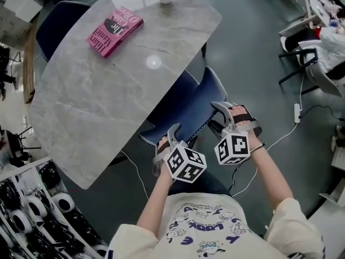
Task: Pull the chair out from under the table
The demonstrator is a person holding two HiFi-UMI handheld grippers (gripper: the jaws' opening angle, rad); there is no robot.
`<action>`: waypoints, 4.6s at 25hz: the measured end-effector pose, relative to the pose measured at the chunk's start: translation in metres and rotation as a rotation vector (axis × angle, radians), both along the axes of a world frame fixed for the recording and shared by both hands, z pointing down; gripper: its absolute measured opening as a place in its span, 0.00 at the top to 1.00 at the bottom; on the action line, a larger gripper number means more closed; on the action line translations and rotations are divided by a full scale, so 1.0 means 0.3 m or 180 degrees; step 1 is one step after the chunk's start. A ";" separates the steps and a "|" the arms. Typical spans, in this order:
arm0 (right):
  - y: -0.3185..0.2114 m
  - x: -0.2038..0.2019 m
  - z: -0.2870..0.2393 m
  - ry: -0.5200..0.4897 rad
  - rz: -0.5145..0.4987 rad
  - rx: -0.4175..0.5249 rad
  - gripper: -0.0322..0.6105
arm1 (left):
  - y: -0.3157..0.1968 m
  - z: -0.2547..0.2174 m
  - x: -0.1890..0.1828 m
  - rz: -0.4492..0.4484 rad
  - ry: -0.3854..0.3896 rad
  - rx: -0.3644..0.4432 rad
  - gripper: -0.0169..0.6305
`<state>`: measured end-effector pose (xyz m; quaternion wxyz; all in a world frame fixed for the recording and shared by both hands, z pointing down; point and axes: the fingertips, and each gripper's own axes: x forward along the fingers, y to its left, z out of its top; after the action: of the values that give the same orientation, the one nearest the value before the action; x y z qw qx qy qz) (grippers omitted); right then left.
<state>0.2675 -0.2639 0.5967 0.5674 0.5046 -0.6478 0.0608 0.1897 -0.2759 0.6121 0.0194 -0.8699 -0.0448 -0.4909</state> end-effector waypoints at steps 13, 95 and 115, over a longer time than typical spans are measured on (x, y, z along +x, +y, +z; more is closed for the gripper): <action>-0.025 -0.029 0.068 0.0009 -0.0714 -0.0610 0.52 | 0.037 0.031 0.001 0.0045 -0.0018 -0.0240 0.76; 0.976 -0.330 0.149 -0.0104 -0.2154 -0.1113 0.83 | 0.990 0.079 -0.272 -0.0424 -0.0485 0.0298 0.82; 1.267 -0.429 0.163 -0.0052 -0.2134 -0.1212 0.83 | 1.275 0.085 -0.373 -0.0398 -0.0529 0.0321 0.82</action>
<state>0.1387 0.1161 0.6456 0.6342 0.1498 -0.7585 -0.0049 0.0778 0.1065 0.6375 0.0287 -0.8251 0.0328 -0.5632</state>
